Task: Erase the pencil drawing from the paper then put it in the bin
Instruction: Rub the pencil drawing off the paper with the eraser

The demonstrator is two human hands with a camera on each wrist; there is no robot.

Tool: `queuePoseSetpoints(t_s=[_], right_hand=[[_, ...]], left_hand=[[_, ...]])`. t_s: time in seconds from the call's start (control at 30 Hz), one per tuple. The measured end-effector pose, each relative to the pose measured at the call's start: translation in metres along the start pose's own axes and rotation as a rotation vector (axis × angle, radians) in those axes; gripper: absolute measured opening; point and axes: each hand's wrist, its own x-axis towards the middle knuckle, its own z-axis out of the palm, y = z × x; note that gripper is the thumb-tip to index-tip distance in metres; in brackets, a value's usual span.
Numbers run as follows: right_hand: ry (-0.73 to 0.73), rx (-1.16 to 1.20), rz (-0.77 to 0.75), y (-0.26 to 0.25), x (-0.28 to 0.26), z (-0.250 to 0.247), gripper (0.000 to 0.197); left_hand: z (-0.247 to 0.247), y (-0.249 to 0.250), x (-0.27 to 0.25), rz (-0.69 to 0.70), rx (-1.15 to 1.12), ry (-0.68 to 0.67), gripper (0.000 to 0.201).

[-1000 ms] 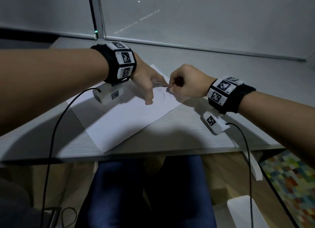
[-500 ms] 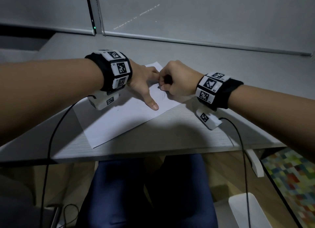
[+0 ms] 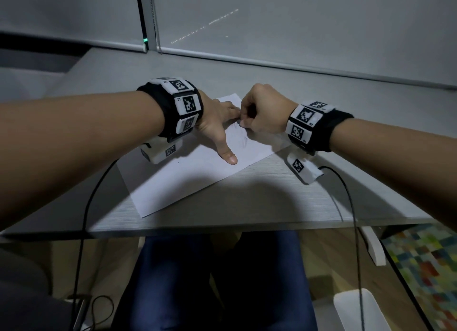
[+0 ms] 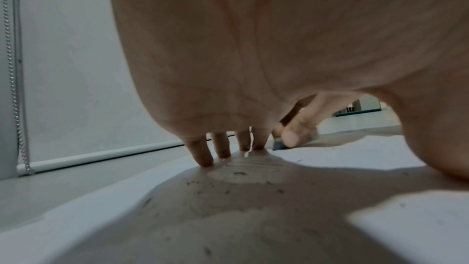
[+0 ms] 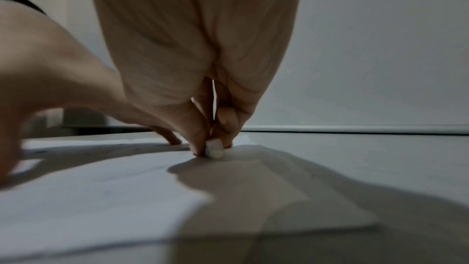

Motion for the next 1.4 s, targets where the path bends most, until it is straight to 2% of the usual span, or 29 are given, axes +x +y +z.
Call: queuePoseSetpoints(t_s=[0.1, 0.17, 0.33, 0.4, 0.6, 0.7, 0.83, 0.9, 1.0, 1.13, 1.27, 1.4], right_hand=[[-0.112, 0.033, -0.117, -0.011, -0.013, 0.0, 0.01], [-0.147, 0.042, -0.141, -0.014, -0.013, -0.002, 0.01], [-0.015, 0.032, -0.007, -0.003, 0.005, 0.0, 0.016], [-0.001, 0.017, 0.001, -0.003, 0.005, 0.001, 0.015], [-0.11, 0.053, -0.12, -0.013, -0.013, 0.001, 0.01], [-0.067, 0.054, -0.074, -0.007, -0.009, -0.001, 0.014], [0.008, 0.015, -0.008, -0.002, -0.003, 0.001, 0.014], [-0.004, 0.013, -0.026, -0.003, -0.009, 0.002, 0.014], [-0.086, 0.041, -0.091, -0.007, -0.024, 0.001, 0.012], [-0.087, 0.058, -0.079, 0.0, -0.027, -0.004, 0.016], [-0.05, 0.02, -0.052, 0.0, -0.027, -0.004, 0.011], [-0.114, 0.047, -0.135, -0.016, -0.043, -0.001, 0.01]], left_hand=[[0.001, -0.001, 0.0, 0.005, 0.005, 0.011, 0.137], [0.001, 0.0, 0.001, -0.003, 0.003, 0.022, 0.128], [0.001, 0.0, 0.001, -0.022, 0.036, 0.025, 0.138], [0.001, 0.001, 0.0, -0.036, 0.039, 0.023, 0.136], [0.0, 0.001, 0.0, -0.009, 0.044, 0.02, 0.127], [0.001, 0.001, 0.002, -0.004, 0.04, 0.031, 0.128], [0.001, -0.003, 0.003, -0.007, 0.023, 0.007, 0.14], [0.001, -0.003, 0.003, 0.002, 0.026, -0.003, 0.138], [0.0, -0.001, 0.003, 0.023, 0.061, -0.025, 0.123], [-0.001, 0.0, 0.005, 0.024, 0.056, -0.055, 0.131], [-0.001, 0.001, 0.006, -0.007, 0.05, -0.058, 0.13], [0.001, -0.002, 0.01, 0.042, 0.069, -0.072, 0.127]])
